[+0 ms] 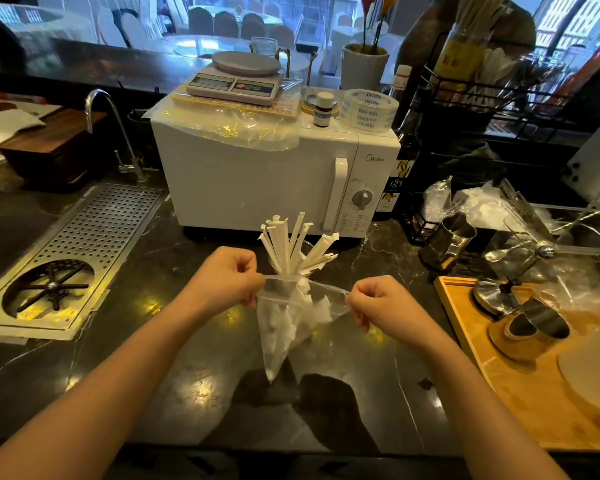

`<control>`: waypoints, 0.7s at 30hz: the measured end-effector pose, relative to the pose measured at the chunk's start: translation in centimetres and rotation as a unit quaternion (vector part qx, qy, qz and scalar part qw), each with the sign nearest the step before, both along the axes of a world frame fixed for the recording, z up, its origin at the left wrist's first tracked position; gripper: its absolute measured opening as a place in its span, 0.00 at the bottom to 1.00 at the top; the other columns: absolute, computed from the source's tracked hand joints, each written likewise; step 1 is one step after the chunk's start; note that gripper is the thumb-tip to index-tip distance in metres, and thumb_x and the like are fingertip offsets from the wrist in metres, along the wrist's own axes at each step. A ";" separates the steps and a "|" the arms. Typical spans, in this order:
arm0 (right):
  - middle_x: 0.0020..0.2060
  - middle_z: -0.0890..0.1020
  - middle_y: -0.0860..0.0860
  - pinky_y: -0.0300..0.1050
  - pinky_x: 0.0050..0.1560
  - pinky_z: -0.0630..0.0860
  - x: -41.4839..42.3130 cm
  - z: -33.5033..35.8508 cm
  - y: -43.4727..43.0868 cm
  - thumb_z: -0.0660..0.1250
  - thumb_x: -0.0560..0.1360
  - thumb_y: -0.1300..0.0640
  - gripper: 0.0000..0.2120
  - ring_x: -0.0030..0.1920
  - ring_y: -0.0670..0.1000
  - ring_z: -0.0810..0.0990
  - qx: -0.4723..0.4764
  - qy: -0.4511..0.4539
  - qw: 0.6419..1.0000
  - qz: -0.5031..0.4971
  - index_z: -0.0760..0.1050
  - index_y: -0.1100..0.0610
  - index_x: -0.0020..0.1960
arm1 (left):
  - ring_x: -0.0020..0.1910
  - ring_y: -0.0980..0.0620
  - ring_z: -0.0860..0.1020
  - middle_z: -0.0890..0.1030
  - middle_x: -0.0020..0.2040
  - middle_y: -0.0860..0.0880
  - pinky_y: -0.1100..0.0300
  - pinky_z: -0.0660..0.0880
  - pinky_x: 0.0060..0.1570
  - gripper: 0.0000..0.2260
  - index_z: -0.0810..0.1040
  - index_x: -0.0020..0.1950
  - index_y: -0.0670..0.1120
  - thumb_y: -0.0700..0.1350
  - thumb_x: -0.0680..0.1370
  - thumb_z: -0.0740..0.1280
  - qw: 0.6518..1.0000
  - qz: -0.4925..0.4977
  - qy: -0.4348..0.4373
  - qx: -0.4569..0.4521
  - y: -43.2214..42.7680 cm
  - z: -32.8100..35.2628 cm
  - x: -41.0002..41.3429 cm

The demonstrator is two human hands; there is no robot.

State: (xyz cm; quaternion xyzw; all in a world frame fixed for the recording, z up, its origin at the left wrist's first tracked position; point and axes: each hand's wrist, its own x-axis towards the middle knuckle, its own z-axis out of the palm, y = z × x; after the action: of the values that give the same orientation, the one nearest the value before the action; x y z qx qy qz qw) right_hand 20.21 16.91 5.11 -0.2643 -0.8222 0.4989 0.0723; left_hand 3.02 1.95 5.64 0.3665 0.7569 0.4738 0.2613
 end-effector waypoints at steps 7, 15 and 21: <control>0.23 0.76 0.48 0.28 0.29 0.72 -0.2 0.2 0.1 0.61 0.72 0.64 0.16 0.20 0.39 0.72 0.041 -0.099 0.993 0.056 0.71 0.56 0.26 | 0.26 0.57 0.79 0.74 0.24 0.49 0.63 0.76 0.32 0.13 0.69 0.27 0.44 0.32 0.69 0.65 0.999 -0.021 0.040 -0.027 -0.3 0.7 -0.9; 0.45 0.78 0.48 0.35 0.41 0.77 -0.9 -0.2 -1.0 0.66 0.71 0.49 0.06 0.42 0.43 0.79 -0.108 -0.029 0.989 0.093 0.73 0.48 0.46 | 0.25 0.57 0.75 0.71 0.25 0.48 0.58 0.74 0.33 0.13 0.67 0.26 0.45 0.34 0.67 0.67 0.991 -0.036 0.132 -0.002 -0.3 2.6 -0.7; 0.63 0.73 0.58 0.56 0.51 0.78 -4.4 -2.9 -2.3 0.54 0.67 0.35 0.33 0.55 0.59 0.79 -0.509 -0.032 0.857 0.071 0.64 0.50 0.67 | 0.24 0.61 0.67 0.68 0.26 0.51 0.72 0.67 0.26 0.14 0.66 0.27 0.47 0.33 0.66 0.66 0.979 -0.084 0.184 0.005 0.1 4.1 -0.5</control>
State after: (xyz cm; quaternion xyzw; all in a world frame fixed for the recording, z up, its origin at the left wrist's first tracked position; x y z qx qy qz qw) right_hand 15.84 14.57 2.24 -0.2207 -0.4719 0.8429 -0.1345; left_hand 2.55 2.02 9.71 0.5109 0.7562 0.3787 0.1541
